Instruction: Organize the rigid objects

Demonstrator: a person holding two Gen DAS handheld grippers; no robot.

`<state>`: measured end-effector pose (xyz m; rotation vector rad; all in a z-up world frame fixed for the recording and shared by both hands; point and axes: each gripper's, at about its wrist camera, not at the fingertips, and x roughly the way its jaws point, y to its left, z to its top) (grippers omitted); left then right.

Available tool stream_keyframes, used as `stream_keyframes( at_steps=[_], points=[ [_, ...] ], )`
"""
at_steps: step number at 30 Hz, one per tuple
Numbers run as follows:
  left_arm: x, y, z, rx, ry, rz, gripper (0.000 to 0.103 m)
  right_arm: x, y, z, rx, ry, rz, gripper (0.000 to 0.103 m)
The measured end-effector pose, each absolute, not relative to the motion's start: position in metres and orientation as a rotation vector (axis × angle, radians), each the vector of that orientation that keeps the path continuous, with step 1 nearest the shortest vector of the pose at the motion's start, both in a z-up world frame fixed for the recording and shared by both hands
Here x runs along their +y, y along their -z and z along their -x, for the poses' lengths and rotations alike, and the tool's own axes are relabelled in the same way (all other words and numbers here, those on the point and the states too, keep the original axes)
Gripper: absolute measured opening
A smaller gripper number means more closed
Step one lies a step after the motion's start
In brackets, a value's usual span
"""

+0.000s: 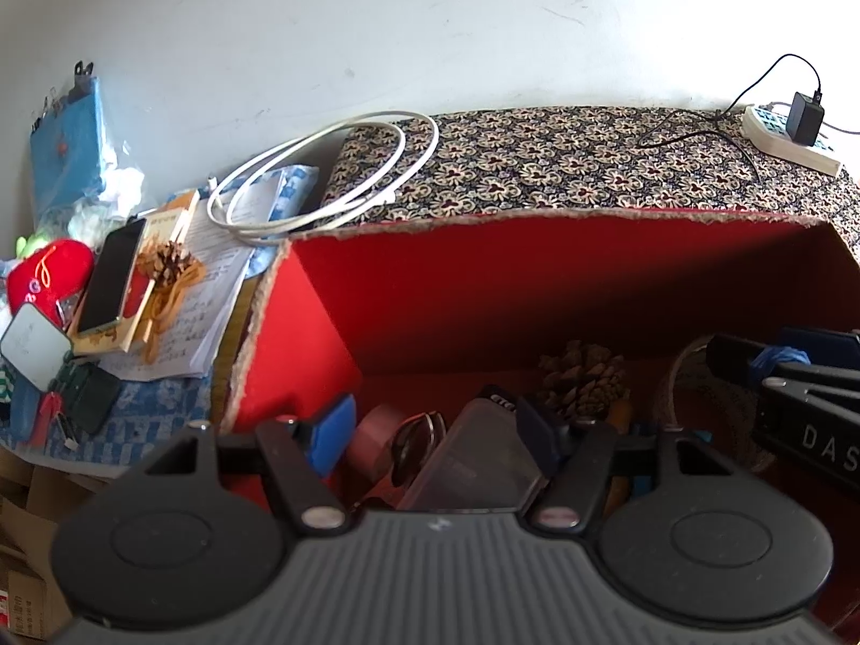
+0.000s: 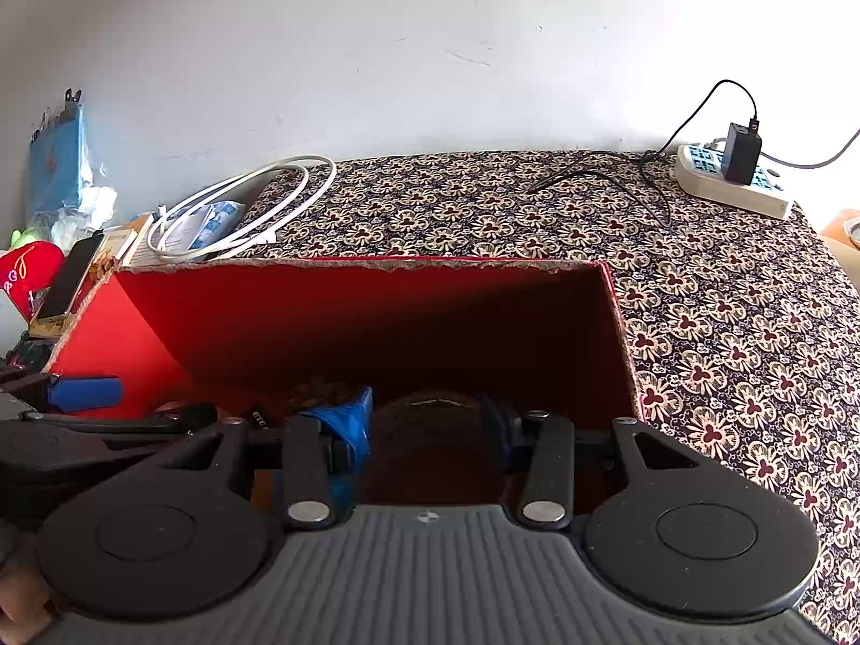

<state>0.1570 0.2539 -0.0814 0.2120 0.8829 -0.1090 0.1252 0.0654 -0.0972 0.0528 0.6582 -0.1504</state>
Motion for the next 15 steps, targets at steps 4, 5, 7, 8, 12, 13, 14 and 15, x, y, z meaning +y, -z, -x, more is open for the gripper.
stream_keyframes(
  at_steps=[4, 5, 7, 8, 12, 13, 14, 15],
  points=[
    [0.2540, 0.0814, -0.1564, 0.880, 0.102, -0.215, 0.067, 0.0631, 0.0971, -0.1271, 0.670, 0.135, -0.069, 0.027],
    [0.2546, 0.0815, -0.1566, 0.880, 0.102, -0.215, 0.067, 0.0623, 0.0972, -0.1276, 0.674, 0.126, -0.074, 0.027],
    [0.2546, 0.0814, -0.1566, 0.879, 0.100, -0.216, 0.066, 0.0610, 0.0977, -0.1276, 0.680, 0.114, -0.087, 0.027],
    [0.2544, 0.0814, -0.1565, 0.879, 0.100, -0.216, 0.066, 0.0605, 0.0977, -0.1278, 0.682, 0.108, -0.090, 0.027],
    [0.2545, 0.0813, -0.1574, 0.882, 0.102, -0.213, 0.066, 0.0629, 0.0984, -0.1281, 0.683, 0.113, -0.087, 0.027],
    [0.2545, 0.0813, -0.1575, 0.882, 0.102, -0.212, 0.066, 0.0633, 0.0984, -0.1279, 0.682, 0.116, -0.085, 0.027],
    [0.2545, 0.0815, -0.1574, 0.881, 0.103, -0.213, 0.066, 0.0638, 0.0984, -0.1276, 0.679, 0.119, -0.084, 0.027],
    [0.2546, 0.0814, -0.1575, 0.881, 0.104, -0.213, 0.066, 0.0644, 0.0983, -0.1273, 0.677, 0.123, -0.081, 0.027]
  ],
)
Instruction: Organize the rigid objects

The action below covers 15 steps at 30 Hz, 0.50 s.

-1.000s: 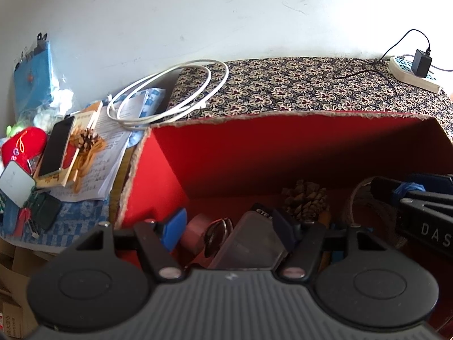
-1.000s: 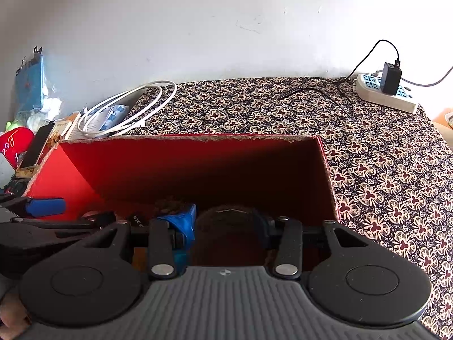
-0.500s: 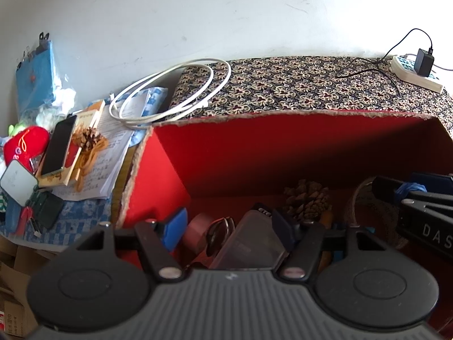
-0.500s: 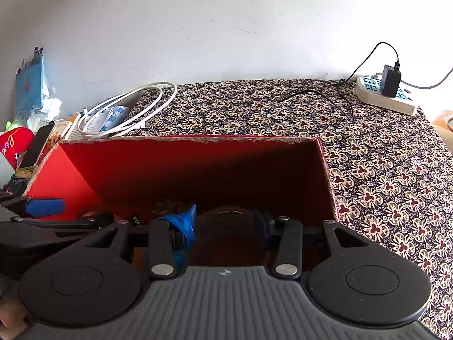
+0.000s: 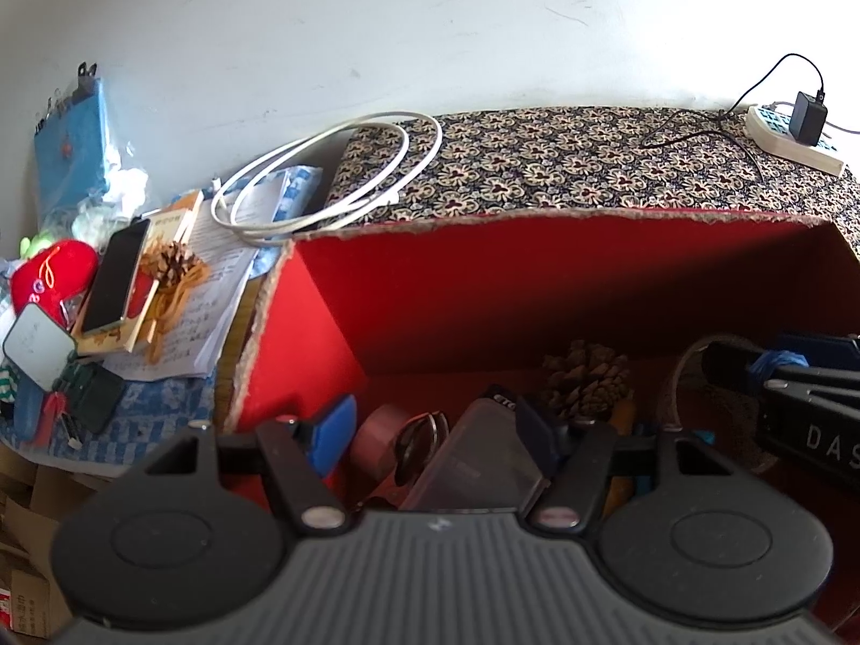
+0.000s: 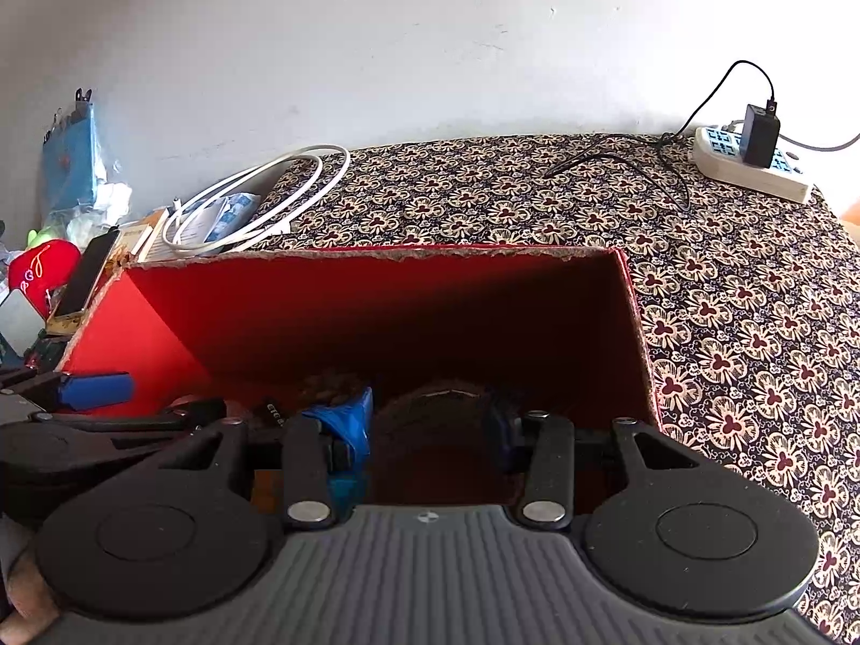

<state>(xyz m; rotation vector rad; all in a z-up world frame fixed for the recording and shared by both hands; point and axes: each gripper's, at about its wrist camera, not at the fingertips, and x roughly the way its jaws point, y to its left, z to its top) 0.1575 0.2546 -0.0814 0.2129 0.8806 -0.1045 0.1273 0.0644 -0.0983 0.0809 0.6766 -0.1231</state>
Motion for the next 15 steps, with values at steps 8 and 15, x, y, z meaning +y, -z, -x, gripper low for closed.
stream_keyframes(
  at_steps=[8, 15],
  points=[
    [0.2548, 0.0821, -0.1574, 0.881, 0.113, -0.211, 0.066, 0.0654, 0.0985, -0.1269, 0.673, 0.138, -0.064, 0.027],
    [0.2544, 0.0822, -0.1575, 0.884, 0.129, -0.211, 0.067, 0.0654, 0.0983, -0.1267, 0.671, 0.148, -0.049, 0.027]
  ],
)
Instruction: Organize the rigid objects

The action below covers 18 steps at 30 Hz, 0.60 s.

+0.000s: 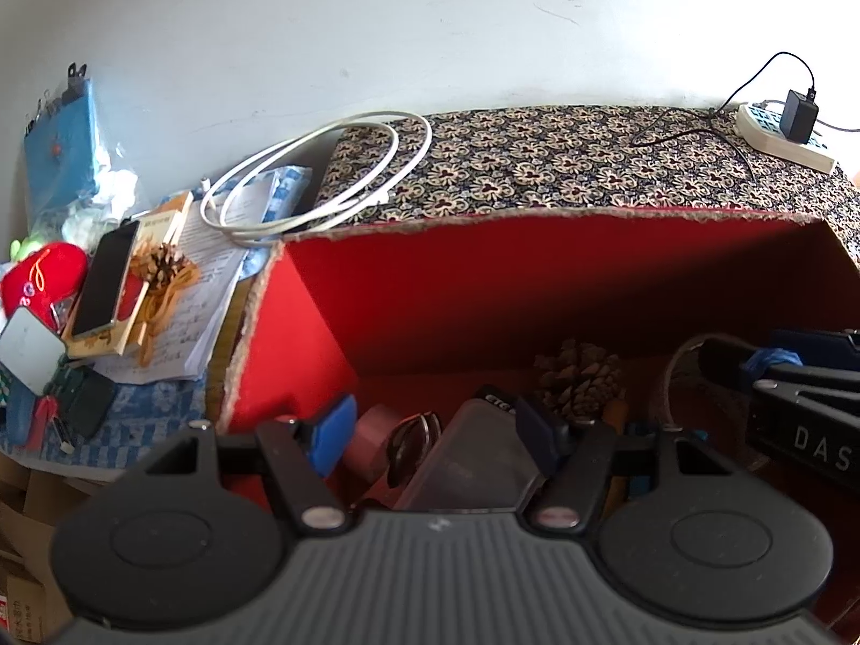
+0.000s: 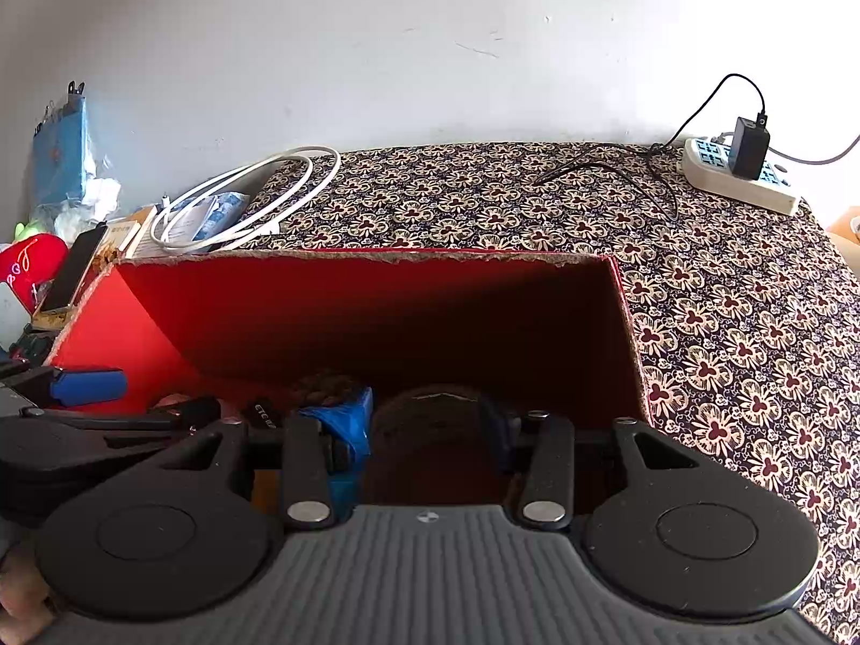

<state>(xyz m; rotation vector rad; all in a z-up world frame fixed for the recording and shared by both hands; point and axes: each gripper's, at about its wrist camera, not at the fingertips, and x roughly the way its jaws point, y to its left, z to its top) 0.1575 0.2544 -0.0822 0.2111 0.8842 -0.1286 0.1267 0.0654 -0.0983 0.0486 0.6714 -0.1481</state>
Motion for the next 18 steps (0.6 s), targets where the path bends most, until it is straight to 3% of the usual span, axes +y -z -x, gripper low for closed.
stream_keyframes(
  at_steps=[12, 18],
  points=[
    [0.2554, 0.0825, -0.1585, 0.886, 0.137, -0.204, 0.066, 0.0655, 0.0983, -0.1270, 0.670, 0.155, -0.043, 0.027],
    [0.2574, 0.0817, -0.1578, 0.873, 0.132, -0.191, 0.060, 0.0651, 0.0981, -0.1269, 0.668, 0.156, -0.040, 0.027]
  ],
)
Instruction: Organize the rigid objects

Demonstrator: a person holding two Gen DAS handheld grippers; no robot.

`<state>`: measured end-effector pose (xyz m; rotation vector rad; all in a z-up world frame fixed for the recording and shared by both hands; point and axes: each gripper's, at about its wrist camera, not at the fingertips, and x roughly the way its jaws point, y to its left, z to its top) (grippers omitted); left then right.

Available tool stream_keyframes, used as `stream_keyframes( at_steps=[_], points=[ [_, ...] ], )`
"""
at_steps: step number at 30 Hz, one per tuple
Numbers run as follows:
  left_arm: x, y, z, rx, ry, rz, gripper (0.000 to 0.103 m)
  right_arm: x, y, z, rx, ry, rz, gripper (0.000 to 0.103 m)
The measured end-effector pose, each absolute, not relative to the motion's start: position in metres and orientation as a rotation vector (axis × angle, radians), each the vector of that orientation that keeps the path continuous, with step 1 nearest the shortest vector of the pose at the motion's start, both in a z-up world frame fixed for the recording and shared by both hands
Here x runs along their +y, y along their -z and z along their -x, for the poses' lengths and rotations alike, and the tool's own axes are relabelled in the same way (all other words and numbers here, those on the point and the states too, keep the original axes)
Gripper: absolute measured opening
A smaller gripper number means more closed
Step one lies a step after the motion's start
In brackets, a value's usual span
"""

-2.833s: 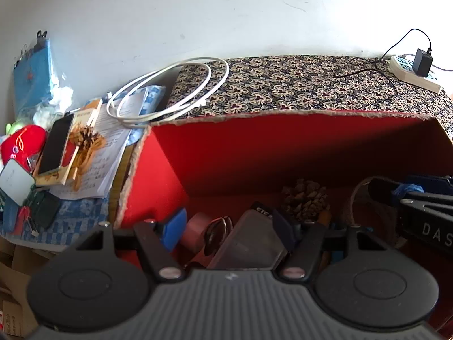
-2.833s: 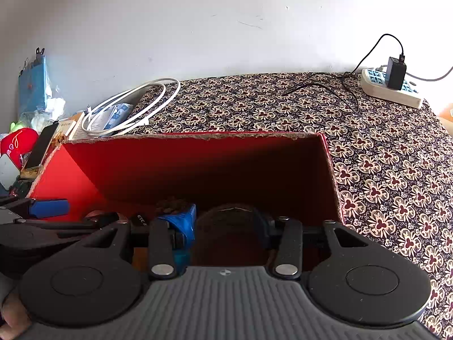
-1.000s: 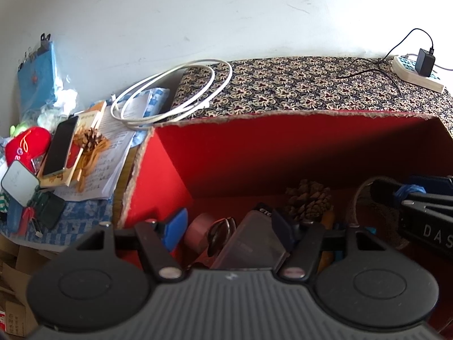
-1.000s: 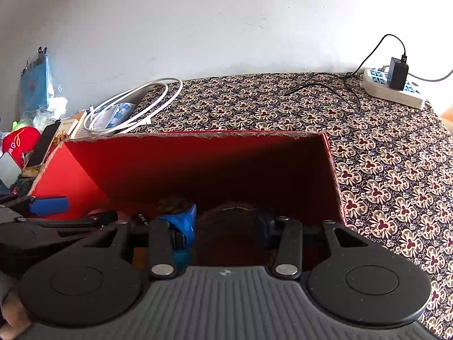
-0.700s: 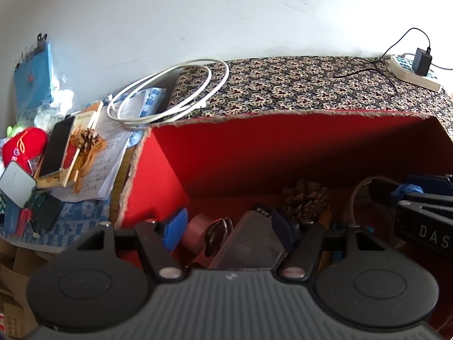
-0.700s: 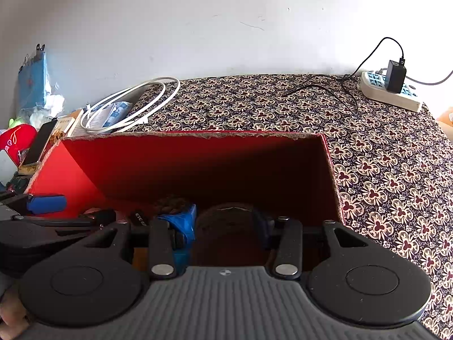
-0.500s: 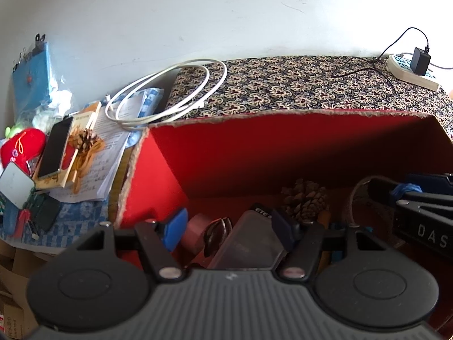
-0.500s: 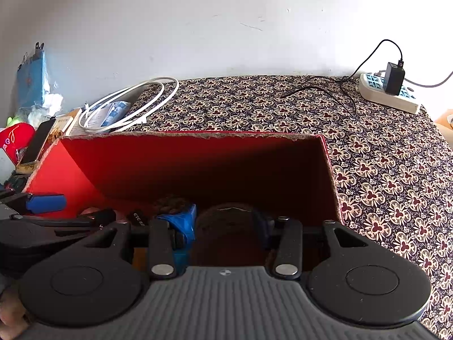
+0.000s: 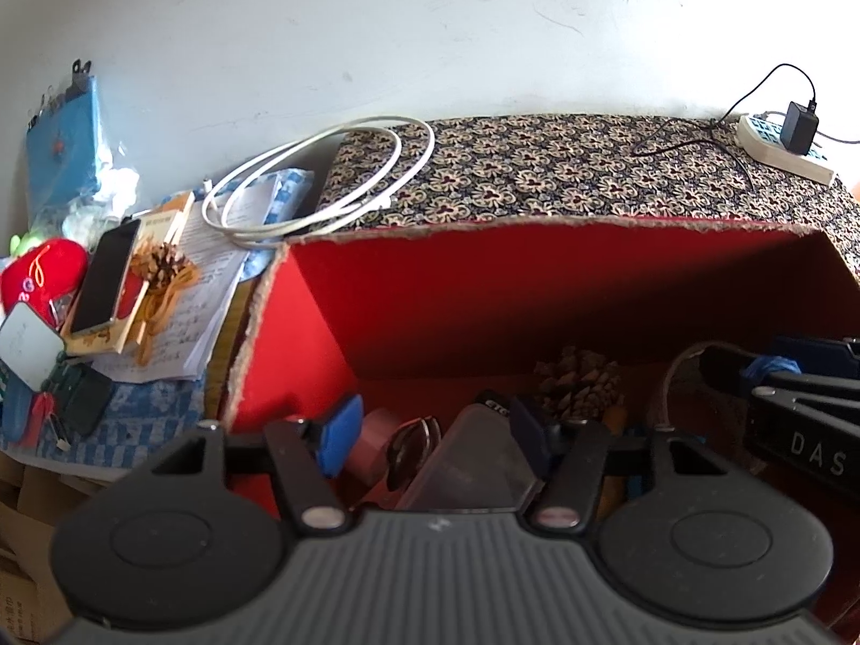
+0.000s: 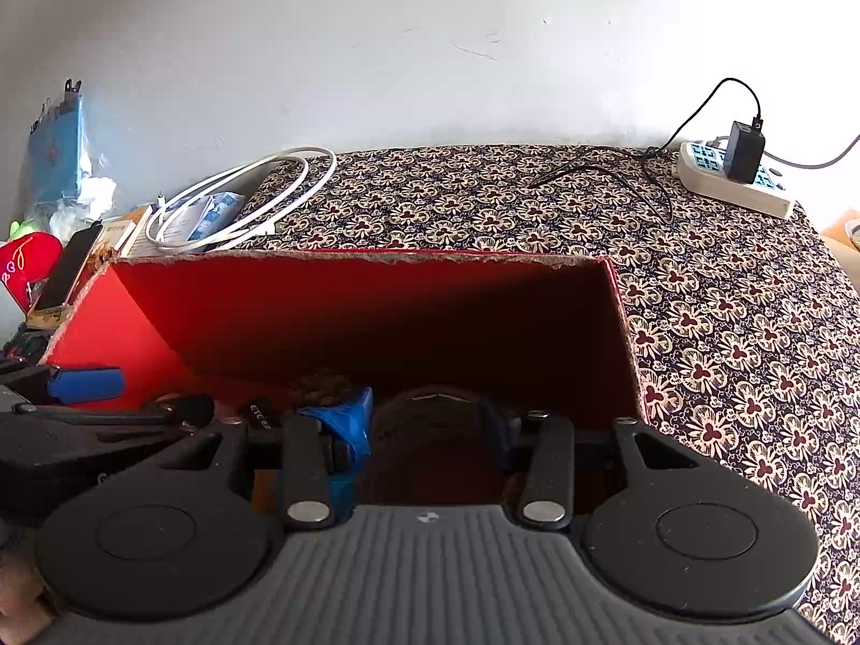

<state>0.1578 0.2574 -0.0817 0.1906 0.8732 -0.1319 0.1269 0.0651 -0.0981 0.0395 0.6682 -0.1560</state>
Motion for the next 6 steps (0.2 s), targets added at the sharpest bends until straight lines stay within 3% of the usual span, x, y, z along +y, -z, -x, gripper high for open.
stream_keyframes(
  at_steps=[6],
  points=[
    [0.2554, 0.0815, -0.1580, 0.870, 0.128, -0.205, 0.060, 0.0651, 0.0977, -0.1266, 0.667, 0.158, -0.039, 0.027]
  ],
)
